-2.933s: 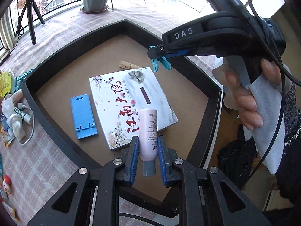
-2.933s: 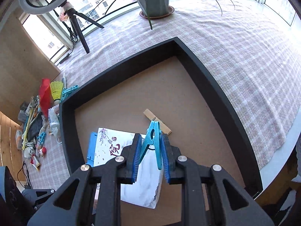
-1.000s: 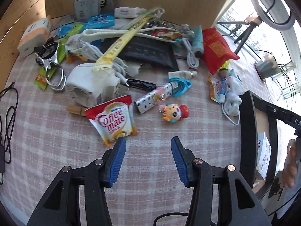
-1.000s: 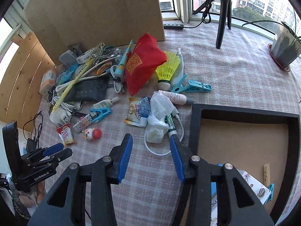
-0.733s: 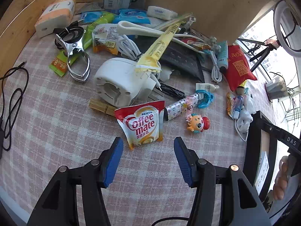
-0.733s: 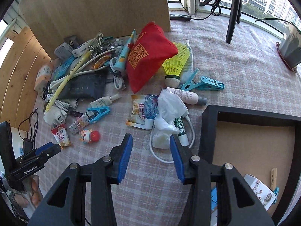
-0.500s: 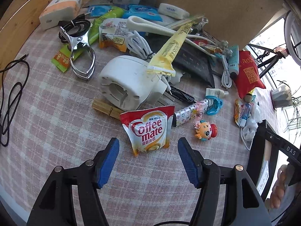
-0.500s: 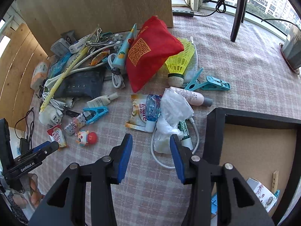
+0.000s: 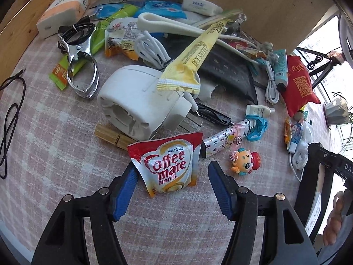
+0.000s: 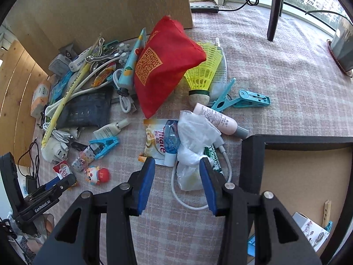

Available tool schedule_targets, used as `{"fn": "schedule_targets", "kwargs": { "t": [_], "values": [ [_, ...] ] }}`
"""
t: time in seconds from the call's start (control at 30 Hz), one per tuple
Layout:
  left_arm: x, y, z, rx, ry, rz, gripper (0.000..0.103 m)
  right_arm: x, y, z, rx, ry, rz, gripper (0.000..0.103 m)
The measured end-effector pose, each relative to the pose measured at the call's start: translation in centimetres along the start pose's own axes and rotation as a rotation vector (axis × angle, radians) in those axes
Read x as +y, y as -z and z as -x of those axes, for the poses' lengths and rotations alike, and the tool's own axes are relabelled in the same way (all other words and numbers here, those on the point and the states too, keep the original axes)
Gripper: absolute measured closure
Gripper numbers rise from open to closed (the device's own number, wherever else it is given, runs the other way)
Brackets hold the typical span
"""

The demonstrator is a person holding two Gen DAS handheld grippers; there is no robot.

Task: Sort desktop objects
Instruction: 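Move both tools back to the table toward the coffee-mate sachet and plastic bag, then grasp the coffee-mate sachet with the left tool while the right carries the plastic bag to the tray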

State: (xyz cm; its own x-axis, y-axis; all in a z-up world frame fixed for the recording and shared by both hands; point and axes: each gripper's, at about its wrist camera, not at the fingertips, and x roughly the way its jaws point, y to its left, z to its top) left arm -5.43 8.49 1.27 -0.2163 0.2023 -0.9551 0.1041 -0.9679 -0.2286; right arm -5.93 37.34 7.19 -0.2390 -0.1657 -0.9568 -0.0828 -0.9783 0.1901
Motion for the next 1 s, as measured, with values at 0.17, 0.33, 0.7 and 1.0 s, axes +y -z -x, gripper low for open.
{"fn": "schedule_targets", "kwargs": {
  "t": [0.17,0.33,0.7,1.0],
  "values": [
    [-0.2,0.1,-0.1,-0.011,-0.006,-0.002,0.044,0.0,0.0,-0.2,0.011,0.044,0.026,0.062],
    [-0.3,0.3,-0.1,-0.012,-0.016,-0.015,0.050,0.1,-0.4,-1.9,0.052,0.043,0.019,0.062],
    [2.7,1.1,0.9,-0.009,0.029,0.004,0.066,-0.4,0.1,-1.8,0.053,-0.021,0.012,0.066],
    [3.5,2.9,1.7,-0.002,0.051,0.007,0.067,-2.3,1.5,2.0,-0.004,-0.077,-0.028,0.067]
  ]
}}
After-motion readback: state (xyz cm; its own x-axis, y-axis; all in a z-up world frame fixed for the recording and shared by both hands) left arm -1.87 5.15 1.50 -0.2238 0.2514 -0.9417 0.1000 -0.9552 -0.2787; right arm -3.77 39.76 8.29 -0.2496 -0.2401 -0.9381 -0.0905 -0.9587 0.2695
